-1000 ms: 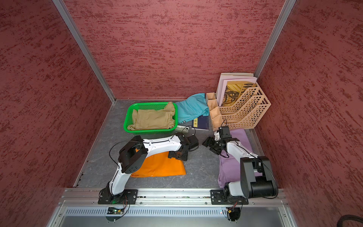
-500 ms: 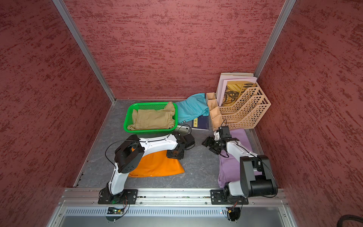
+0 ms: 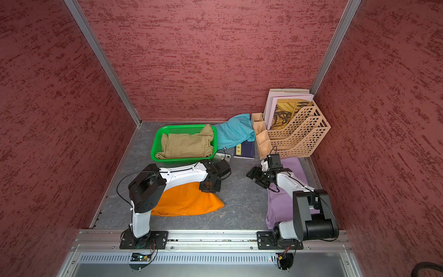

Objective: Put the folded long pants in the basket
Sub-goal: Pick up the long pant at the center of the board.

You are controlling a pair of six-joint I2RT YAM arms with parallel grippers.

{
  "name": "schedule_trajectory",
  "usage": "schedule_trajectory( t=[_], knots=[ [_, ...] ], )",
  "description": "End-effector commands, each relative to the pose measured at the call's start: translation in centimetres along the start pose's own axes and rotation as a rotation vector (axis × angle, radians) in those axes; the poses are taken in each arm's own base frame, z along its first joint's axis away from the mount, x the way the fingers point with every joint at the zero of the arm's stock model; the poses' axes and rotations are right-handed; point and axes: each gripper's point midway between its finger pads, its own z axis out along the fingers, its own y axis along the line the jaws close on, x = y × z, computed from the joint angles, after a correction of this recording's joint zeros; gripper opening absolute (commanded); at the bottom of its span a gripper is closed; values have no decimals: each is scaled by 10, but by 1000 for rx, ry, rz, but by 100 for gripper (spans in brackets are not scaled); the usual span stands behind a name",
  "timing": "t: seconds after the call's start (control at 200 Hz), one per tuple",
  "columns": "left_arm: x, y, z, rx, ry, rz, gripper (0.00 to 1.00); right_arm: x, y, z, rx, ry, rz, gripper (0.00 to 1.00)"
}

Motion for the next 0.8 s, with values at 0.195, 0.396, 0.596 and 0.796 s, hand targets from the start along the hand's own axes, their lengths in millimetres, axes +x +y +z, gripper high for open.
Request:
schedule_trajectory(
  t=[0.195, 0.396, 0.596, 0.796],
  knots=[
    [12, -26, 3, 333, 73, 6, 0, 0, 2, -3, -22, -9, -16, 71],
    [10, -28, -20, 453, 51, 9, 0, 3, 3, -2, -37, 0, -18, 71],
    [7, -37, -60, 696, 15, 42, 0, 10, 17, 0, -142, 30, -4, 69],
    [4, -52, -126, 915, -62, 119, 0, 11, 24, -5, -177, 26, -4, 69]
  ],
)
